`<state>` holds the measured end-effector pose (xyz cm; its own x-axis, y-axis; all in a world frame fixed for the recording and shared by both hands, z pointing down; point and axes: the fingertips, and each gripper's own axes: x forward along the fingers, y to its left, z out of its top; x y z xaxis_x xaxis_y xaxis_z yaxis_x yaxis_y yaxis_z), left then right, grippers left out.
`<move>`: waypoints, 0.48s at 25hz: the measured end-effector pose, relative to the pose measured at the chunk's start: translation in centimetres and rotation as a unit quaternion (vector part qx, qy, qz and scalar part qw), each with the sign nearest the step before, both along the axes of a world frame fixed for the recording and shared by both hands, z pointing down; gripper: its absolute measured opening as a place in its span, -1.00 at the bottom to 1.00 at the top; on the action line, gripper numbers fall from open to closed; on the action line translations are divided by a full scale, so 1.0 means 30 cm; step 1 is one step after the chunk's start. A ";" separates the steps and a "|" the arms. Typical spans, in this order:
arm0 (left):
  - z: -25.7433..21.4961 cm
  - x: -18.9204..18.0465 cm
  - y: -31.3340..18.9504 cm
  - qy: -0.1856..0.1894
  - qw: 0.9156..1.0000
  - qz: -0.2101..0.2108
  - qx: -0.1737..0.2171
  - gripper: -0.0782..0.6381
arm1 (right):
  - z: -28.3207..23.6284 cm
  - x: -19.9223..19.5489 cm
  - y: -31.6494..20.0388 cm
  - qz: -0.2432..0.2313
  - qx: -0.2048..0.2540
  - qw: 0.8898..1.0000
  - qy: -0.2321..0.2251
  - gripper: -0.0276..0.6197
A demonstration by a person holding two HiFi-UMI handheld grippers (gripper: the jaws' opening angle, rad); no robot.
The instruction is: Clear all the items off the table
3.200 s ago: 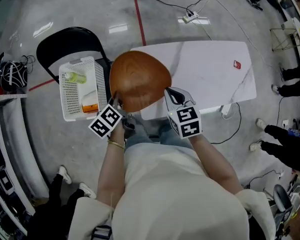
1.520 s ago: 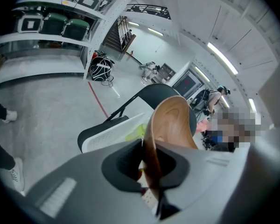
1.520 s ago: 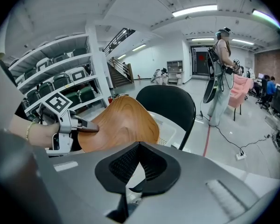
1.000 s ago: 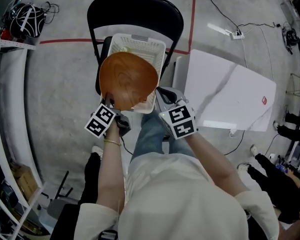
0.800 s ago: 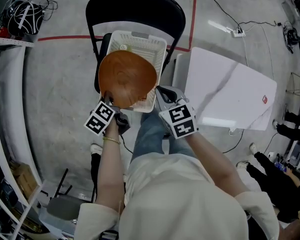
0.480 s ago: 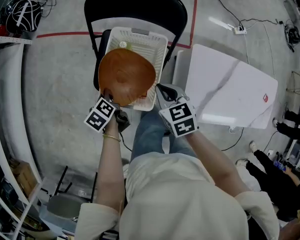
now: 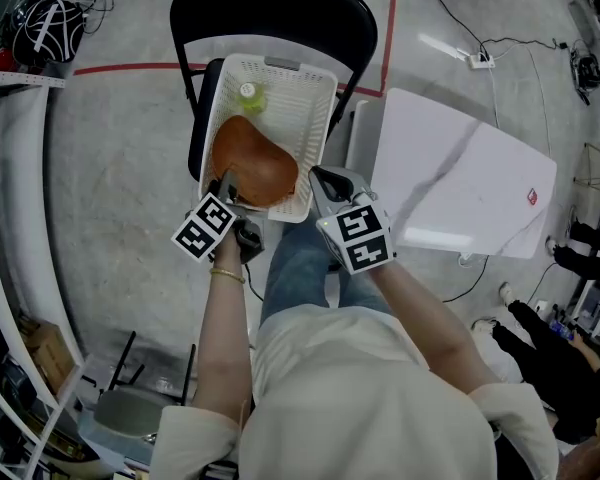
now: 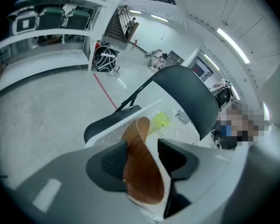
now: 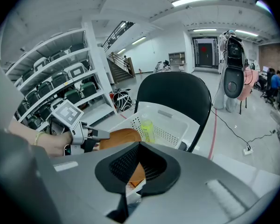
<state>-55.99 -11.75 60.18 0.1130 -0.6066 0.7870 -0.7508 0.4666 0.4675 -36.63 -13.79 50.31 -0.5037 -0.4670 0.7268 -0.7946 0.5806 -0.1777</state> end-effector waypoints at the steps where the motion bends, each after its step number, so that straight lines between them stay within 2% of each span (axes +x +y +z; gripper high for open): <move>1: -0.012 0.006 -0.008 -0.008 1.000 0.007 0.006 -0.21 | -0.001 0.000 0.000 0.000 0.000 1.000 0.000 -0.92; 6: -0.055 0.034 -0.022 -0.032 0.998 0.047 0.020 -0.21 | -0.008 -0.002 0.009 -0.002 0.003 1.000 -0.001 -0.92; 12: -0.105 0.037 -0.012 -0.036 0.998 0.047 0.029 -0.32 | -0.029 -0.007 0.019 -0.003 0.010 1.000 -0.004 -0.92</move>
<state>-54.88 -12.12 57.02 0.1162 -0.6401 0.7594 -0.8227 0.3664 0.4347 -36.84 -13.22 49.43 -0.5125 -0.4780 0.7133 -0.7897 0.5887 -0.1729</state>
